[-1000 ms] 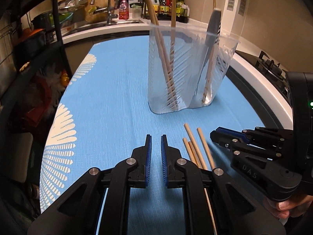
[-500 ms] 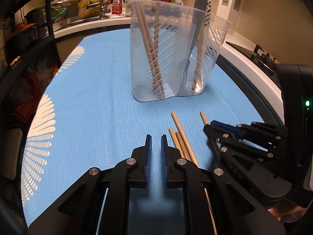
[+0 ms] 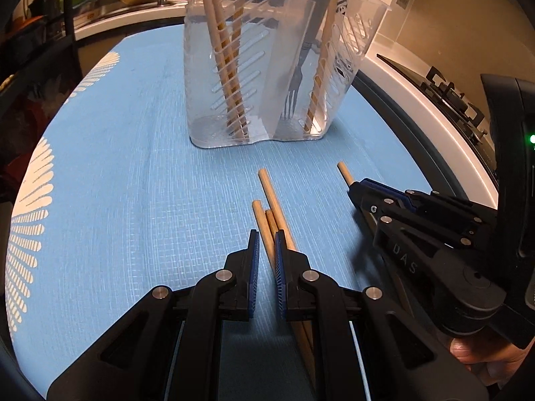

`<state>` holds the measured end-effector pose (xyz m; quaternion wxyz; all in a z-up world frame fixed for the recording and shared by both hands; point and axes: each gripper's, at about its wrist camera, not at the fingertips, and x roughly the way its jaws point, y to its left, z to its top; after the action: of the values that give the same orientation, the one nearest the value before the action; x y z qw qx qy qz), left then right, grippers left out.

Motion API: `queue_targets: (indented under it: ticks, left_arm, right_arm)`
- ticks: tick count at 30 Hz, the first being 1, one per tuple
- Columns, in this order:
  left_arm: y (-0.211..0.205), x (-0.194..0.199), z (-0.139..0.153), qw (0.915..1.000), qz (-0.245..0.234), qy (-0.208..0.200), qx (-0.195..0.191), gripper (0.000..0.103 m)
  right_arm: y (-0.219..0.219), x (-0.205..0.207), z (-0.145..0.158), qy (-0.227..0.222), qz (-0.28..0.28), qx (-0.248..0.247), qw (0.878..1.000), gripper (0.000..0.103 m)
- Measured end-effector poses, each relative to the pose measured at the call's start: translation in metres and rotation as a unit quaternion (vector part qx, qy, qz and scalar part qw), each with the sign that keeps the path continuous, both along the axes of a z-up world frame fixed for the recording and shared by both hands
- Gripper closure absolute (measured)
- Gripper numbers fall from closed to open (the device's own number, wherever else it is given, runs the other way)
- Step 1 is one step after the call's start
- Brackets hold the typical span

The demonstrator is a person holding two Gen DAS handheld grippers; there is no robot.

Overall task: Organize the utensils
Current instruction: 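Grasp a chopstick with the right tool while the left tool grasps another chopstick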

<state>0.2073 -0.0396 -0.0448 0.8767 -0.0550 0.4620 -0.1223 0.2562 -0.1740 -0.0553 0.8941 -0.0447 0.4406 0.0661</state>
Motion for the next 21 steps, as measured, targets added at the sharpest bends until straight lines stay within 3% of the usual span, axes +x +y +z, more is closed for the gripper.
queue_targets:
  ticks: [6, 14, 21]
  left_arm:
    - [-0.009, -0.002, 0.002, 0.9991, -0.008, -0.012, 0.039, 0.093]
    - [0.003, -0.002, 0.002, 0.9995, 0.008, -0.002, 0.032, 0.093]
    - [-0.002, 0.001, 0.002, 0.9964, 0.003, -0.013, 0.084, 0.094]
  right_arm:
    - [0.001, -0.005, -0.002, -0.01, 0.001, -0.004, 1.0, 0.096]
    - [0.0, -0.006, -0.003, -0.009, -0.003, 0.0, 1.0, 0.096]
    - [-0.002, -0.001, -0.003, -0.004, -0.008, 0.001, 1.0, 0.096]
